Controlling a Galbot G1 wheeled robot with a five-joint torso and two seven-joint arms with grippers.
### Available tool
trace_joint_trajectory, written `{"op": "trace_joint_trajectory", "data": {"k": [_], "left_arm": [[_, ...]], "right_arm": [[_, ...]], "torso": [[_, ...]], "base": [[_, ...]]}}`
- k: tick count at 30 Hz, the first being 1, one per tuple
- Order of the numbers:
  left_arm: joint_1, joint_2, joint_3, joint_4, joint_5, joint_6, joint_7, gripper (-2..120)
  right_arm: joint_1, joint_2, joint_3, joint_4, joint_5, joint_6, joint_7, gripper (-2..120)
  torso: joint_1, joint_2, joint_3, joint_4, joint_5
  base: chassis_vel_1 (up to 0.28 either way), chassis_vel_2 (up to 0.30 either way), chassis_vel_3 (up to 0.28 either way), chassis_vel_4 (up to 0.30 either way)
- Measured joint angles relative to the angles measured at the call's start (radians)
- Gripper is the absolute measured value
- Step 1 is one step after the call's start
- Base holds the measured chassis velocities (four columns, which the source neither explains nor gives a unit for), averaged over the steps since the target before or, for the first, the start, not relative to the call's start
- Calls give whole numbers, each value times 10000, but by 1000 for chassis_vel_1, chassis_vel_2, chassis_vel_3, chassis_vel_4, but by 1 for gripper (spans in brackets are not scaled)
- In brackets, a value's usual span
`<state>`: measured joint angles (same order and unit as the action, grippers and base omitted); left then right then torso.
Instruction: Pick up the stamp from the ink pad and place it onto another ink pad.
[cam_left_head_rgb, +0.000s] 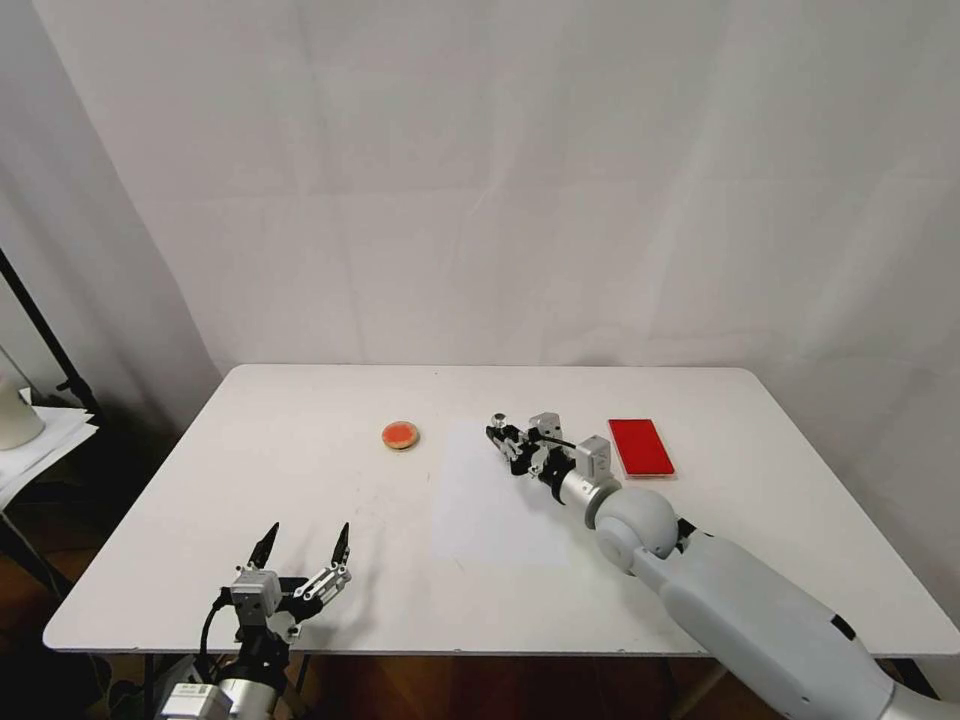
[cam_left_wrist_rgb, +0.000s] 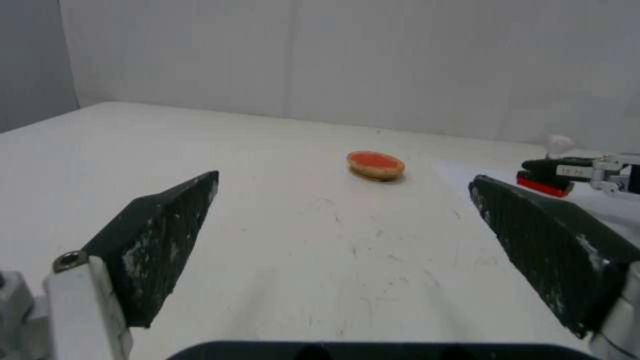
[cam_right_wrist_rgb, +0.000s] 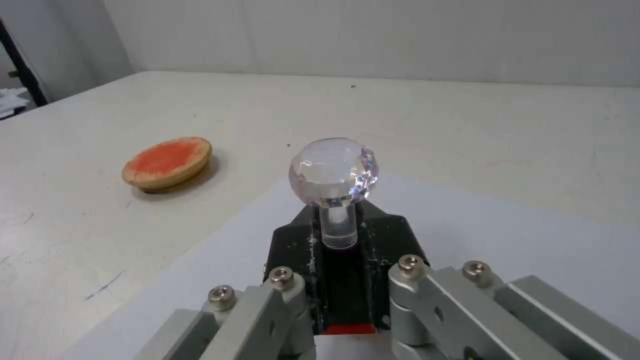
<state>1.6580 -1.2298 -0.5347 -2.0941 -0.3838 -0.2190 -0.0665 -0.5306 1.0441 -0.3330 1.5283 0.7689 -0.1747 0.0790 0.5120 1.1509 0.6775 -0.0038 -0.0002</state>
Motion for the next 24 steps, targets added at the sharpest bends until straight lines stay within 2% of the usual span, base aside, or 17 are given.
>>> {"op": "trace_joint_trajectory", "data": {"k": [17,22,24], "left_arm": [[0,0,0,0,0,0,0,100],[-1,0,0,0,0,0,0,100],[-1,0,0,0,0,0,0,100]], "right_arm": [[-105,32,127,-148,239,-51,54,10],[444,-73,119,134,402,-55,63,10],[980,-31,-191,232,452,-46,31,10]], "torso": [[-1,0,-1,0,1],[-1,0,-1,-3,0],[0,0,0,-2,1]], "base": [[0,0,0,0],[0,0,0,0],[0,0,0,0]]}}
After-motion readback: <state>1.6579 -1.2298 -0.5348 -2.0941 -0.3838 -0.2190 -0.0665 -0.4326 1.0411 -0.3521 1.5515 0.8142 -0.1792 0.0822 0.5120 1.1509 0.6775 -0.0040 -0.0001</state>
